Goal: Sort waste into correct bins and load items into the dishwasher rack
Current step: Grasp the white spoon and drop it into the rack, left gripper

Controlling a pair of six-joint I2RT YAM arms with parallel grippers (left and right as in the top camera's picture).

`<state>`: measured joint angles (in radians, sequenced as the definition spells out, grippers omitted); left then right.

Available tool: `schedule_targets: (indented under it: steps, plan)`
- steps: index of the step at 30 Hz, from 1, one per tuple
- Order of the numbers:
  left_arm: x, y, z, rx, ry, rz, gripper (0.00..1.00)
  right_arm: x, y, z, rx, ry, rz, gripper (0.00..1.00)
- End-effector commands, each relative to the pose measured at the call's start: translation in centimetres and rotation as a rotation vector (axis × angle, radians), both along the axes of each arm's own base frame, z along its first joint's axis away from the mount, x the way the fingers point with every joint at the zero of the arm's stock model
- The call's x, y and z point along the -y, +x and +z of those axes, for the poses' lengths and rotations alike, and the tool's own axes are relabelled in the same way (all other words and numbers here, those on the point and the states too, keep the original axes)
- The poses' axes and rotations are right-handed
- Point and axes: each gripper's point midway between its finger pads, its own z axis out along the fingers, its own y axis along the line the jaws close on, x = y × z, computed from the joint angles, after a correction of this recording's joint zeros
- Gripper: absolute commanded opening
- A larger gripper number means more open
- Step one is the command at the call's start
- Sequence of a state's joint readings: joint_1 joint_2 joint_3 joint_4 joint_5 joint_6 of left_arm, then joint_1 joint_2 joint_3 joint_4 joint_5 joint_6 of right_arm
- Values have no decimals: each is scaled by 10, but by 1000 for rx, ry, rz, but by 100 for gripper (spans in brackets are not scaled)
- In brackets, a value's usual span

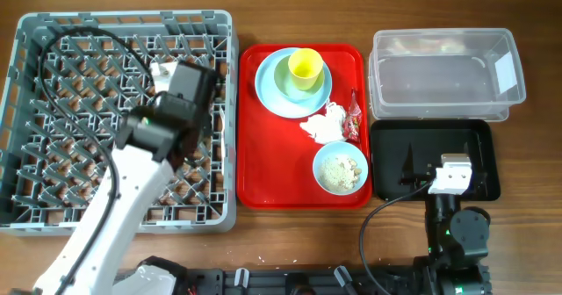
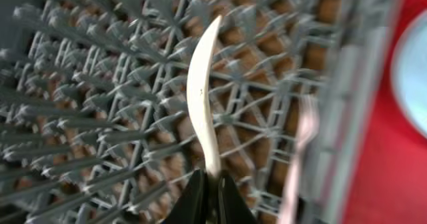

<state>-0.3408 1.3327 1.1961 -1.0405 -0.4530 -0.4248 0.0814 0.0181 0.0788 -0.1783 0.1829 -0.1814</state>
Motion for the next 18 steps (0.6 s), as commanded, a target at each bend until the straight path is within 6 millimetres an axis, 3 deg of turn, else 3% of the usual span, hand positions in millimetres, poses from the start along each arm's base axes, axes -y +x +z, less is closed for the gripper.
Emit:
schedule_targets:
  steps: [1,5,8,10,11,12,15,16,17,18]
  plan:
    - [-14,7,-34,-155,56,-58,4,-1,0,2,8,0,5,100]
    - [23,3,-78,-358,-54,-320,4,-1,0,2,8,0,5,100]
    - [27,-6,-99,-442,-79,-333,4,-1,0,2,7,0,5,100]
    - [27,-12,-109,-463,-84,-330,6,-1,0,2,8,0,5,100]
    - [26,-14,-113,-463,-85,-323,18,-1,0,2,8,0,5,100]
    - [27,-13,-115,-456,-89,-313,23,-1,0,2,8,0,5,100]
    - [26,-1,-113,-393,-116,-233,18,-1,0,2,8,0,5,100]
    - [27,-1,-113,-388,-122,-217,36,-1,0,2,7,0,5,100]
    - [26,-1,-113,-387,-122,-214,47,-1,0,2,8,0,5,100]
    - [27,0,-113,-385,-123,-214,47,-1,0,2,8,0,5,100]
